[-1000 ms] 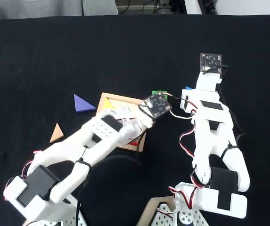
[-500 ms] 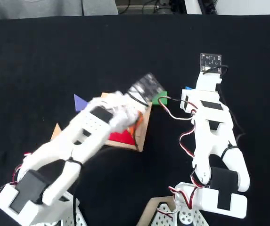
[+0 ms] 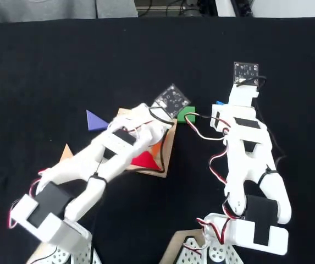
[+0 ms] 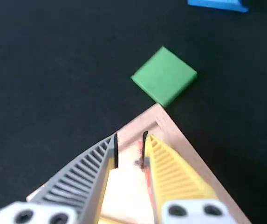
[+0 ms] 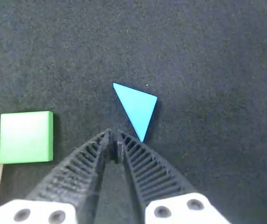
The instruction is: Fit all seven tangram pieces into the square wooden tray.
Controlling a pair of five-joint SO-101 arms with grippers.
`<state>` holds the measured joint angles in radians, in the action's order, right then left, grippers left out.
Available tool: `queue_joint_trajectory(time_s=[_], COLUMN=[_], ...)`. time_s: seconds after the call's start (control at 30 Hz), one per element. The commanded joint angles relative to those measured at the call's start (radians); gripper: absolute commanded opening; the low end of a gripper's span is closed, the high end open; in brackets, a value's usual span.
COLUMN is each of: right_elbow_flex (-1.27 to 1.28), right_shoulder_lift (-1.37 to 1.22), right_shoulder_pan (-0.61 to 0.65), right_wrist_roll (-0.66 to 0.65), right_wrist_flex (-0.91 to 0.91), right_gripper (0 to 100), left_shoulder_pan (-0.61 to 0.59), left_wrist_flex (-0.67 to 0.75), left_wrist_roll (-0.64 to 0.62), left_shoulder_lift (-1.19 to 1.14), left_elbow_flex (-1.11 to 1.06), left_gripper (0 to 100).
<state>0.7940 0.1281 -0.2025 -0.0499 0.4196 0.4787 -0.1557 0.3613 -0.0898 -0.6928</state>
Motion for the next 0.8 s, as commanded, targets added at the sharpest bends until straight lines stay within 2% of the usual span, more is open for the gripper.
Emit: queue_joint_trajectory(time_s=[0.0,0.2,0.67,0.77], right_elbow_flex=[-0.054,-0.054,-0.054,-0.054], right_shoulder_lift=[0.004,0.004,0.004,0.004], right_shoulder_pan=[-0.012,-0.012,-0.011,-0.011], right_wrist_roll=[0.003,0.003,0.003,0.003], right_wrist_flex=[-0.023,-0.023,-0.023,-0.023], right_gripper=[1.1,1.1,1.1,1.1], left_shoulder_pan=[0.002,0.004,-0.012,-0.024], left_wrist_flex=[0.018,0.018,0.018,0.006], left_wrist_roll=[-0.015,-0.009,-0.008,0.038], left_shoulder_lift=[-0.031,-0.11,-0.126,-0.12], left_elbow_flex=[0.079,0.131,0.145,0.139], left_gripper=[11,11,11,11])
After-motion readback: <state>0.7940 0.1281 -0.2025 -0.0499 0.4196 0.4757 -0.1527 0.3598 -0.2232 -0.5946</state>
